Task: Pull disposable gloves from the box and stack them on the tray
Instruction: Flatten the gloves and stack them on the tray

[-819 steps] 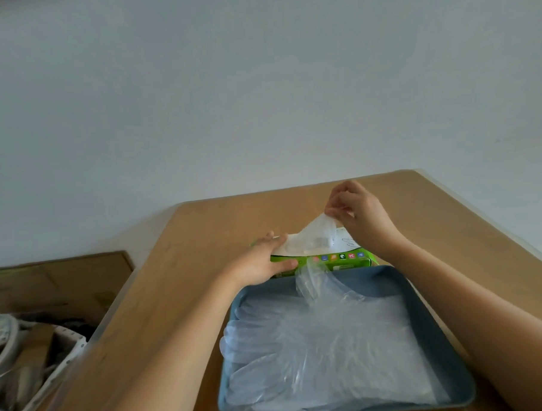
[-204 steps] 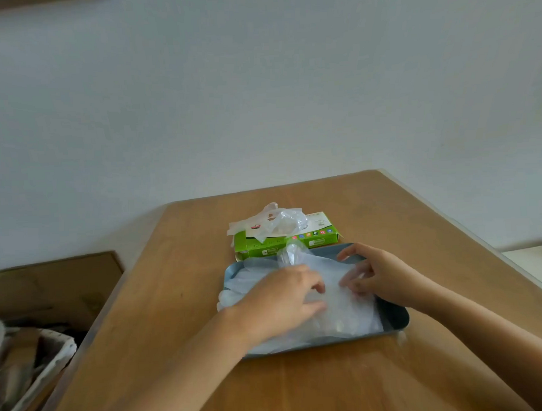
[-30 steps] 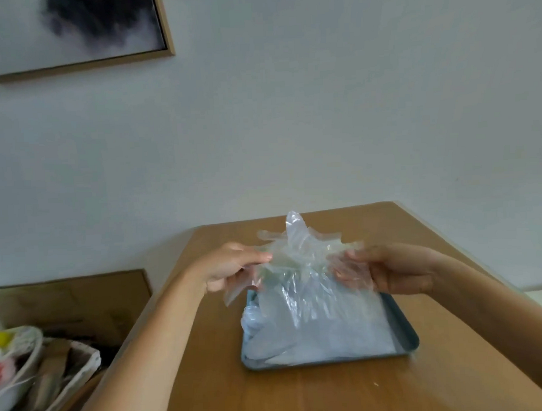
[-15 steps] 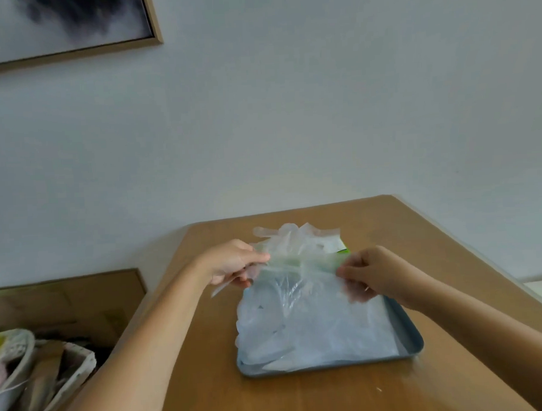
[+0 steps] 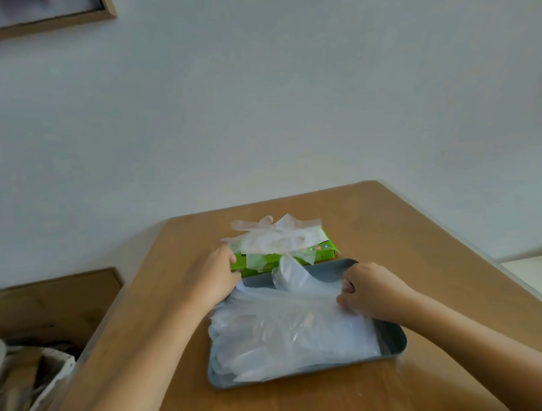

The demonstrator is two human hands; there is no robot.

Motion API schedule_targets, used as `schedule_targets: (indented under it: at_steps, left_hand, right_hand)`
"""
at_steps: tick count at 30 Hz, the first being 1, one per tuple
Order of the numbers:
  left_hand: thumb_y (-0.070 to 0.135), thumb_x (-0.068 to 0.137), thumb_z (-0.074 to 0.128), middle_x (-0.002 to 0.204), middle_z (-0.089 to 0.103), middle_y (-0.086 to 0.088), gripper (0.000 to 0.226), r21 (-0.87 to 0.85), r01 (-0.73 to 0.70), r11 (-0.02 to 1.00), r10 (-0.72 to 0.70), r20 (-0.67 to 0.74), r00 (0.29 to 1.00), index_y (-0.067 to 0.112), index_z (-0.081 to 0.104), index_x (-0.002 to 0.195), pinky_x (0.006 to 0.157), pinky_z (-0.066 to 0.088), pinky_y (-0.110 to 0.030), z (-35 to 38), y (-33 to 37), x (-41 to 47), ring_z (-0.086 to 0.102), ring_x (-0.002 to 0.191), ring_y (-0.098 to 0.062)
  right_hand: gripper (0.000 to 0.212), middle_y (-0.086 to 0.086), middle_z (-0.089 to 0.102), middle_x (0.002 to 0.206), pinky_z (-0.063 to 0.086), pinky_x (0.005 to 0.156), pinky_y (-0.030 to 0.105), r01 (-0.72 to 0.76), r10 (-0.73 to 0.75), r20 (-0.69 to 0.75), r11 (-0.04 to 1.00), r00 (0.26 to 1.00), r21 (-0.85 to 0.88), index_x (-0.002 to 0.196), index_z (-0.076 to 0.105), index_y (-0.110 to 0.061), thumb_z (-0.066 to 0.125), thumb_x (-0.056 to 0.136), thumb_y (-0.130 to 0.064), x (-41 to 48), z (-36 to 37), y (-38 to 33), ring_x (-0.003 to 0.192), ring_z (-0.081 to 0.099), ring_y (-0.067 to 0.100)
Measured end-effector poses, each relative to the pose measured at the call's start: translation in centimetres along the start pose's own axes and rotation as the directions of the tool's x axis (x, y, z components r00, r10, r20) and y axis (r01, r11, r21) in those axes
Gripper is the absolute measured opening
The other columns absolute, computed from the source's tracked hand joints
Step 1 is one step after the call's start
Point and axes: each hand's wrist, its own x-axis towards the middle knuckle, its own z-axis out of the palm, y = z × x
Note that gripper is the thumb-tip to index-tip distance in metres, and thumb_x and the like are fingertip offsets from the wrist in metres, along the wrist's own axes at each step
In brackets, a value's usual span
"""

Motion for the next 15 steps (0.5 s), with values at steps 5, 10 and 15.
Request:
schedule_targets:
  at_steps: [5, 10, 15]
  left_hand:
    - [0.030, 0.093, 0.058, 0.127, 0.054, 0.006, 0.033, -0.192, -0.365, 0.911, 0.364, -0.044, 0.930, 0.021, 0.055, 0.125, 0.094, 0.035, -0.018, 1.3, 5.0, -3.5, 0.051, 0.117, -0.010]
    - [0.064, 0.090, 0.040, 0.161, -0.010, -0.001, 0.091, 0.055, -0.483, 0.874, 0.413, 0.443, 0.796, 0.013, -0.001, 0.154, 0.118, -0.012, -0.041, 5.2, 5.6, -5.1, -0.018, 0.146, -0.016]
    - [0.073, 0.086, 0.034, 0.157, -0.027, 0.000, 0.102, 0.012, -0.400, 0.916, 0.338, 0.512, 0.789, 0.014, -0.019, 0.150, 0.118, -0.012, -0.045, 6.7, 5.1, -5.4, -0.027, 0.142, -0.016]
  right_hand:
    - [0.037, 0.001, 0.036, 0.058, 0.024, 0.048, 0.029, 0.028, -0.028, 0.013, 0.998, 1.000, 0.059, 0.054, 0.031, -0.016, 0.056, 0.081, -0.019, 0.1, 0.2, 0.4, 0.057, 0.032, 0.019]
    - [0.023, -0.004, 0.056, 0.085, 0.036, 0.058, 0.025, 0.035, -0.035, -0.047, 0.999, 0.998, -0.018, 0.085, 0.056, -0.020, 0.067, 0.083, -0.040, -0.5, -0.8, 0.0, 0.075, 0.049, 0.016]
    - [0.048, -0.011, 0.041, 0.144, 0.027, 0.108, 0.024, 0.319, -0.322, -0.091, 0.947, 0.942, -0.046, 0.138, 0.043, -0.027, 0.052, 0.094, -0.045, -2.1, -0.4, -0.6, 0.133, 0.037, 0.009]
